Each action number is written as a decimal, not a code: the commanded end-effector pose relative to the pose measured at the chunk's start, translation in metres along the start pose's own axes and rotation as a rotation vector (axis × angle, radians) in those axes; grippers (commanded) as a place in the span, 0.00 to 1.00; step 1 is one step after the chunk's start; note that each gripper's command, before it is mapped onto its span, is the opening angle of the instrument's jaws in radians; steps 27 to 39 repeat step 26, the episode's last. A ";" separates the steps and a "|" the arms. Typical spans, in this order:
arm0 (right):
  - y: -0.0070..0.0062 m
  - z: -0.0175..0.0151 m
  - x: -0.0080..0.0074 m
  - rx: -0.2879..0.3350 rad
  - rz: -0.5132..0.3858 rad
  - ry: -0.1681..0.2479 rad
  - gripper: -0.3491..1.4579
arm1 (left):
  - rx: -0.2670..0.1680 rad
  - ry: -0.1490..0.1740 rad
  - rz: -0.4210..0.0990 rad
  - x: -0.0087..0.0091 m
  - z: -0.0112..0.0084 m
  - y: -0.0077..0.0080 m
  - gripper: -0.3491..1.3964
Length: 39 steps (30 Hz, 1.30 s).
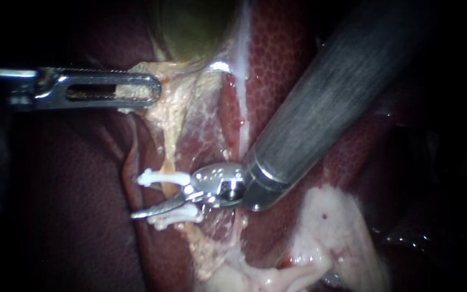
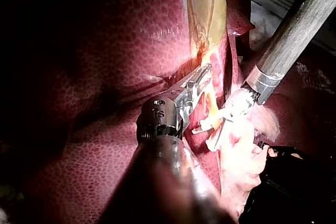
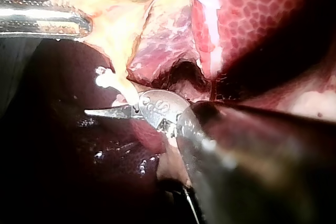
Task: Go to the cutting position left tube
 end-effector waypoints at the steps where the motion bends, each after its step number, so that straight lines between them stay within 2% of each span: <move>1: 0.0001 0.0001 0.0000 0.000 -0.001 -0.001 0.93 | -0.001 0.000 0.000 0.0000 0.0000 0.0000 0.00; 39: 0.0001 0.0001 -0.0003 0.001 0.004 0.002 0.93 | -0.001 0.000 0.000 0.0000 0.0000 0.0000 0.00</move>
